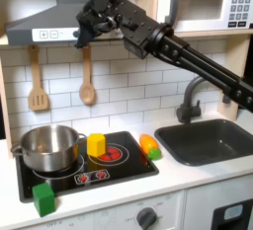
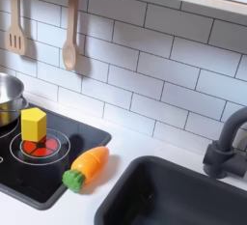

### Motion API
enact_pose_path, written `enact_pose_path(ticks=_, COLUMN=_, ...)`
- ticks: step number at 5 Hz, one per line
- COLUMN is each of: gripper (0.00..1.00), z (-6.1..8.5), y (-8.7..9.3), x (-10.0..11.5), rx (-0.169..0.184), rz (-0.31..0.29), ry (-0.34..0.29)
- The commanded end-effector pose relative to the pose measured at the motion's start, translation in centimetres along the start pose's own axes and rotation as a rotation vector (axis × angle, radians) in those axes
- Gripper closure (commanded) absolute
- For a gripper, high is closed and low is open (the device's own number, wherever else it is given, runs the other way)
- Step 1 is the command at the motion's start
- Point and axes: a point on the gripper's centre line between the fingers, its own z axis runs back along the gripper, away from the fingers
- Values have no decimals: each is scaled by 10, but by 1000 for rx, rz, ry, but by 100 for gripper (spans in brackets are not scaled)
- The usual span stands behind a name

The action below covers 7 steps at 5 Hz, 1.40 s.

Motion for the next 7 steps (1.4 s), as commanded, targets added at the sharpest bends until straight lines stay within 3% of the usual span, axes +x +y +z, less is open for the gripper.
enact_pose_path(ticks=1, gripper=100, z=4, y=1, x=-4, rx=-2, rz=8, ry=24)
enact_pose_path(ticks=4, gripper=100, z=-4, y=-3, x=-11, rx=6, rz=28, ry=34)
enact_pose_path(ticks=6, gripper=100, z=6, y=0, x=-3, rx=35, rz=33, ry=46)
enact_pose_path(ticks=7, gripper=100, z=15, y=4, x=-7, rx=62, rz=4, ry=153)
